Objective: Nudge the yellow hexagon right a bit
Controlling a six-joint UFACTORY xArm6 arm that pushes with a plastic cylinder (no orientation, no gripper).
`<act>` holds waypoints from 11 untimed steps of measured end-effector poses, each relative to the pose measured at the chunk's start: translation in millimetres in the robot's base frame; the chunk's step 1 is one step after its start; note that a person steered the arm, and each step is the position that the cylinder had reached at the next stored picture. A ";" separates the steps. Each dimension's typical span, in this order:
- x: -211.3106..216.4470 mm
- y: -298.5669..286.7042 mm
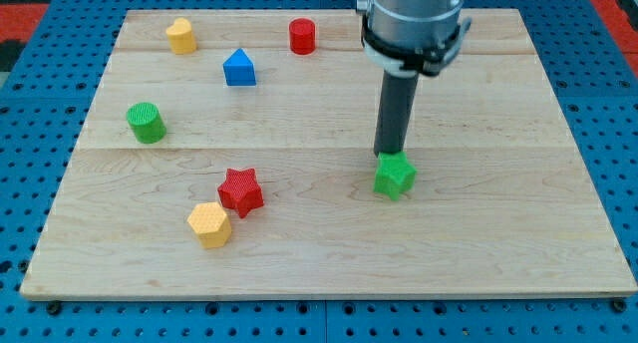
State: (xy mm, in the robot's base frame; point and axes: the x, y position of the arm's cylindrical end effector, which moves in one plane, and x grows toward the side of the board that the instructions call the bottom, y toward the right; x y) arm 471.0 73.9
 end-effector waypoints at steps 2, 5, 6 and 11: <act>20.3 0.9; -30.0 -17.5; -39.0 -114.8; 86.0 -116.3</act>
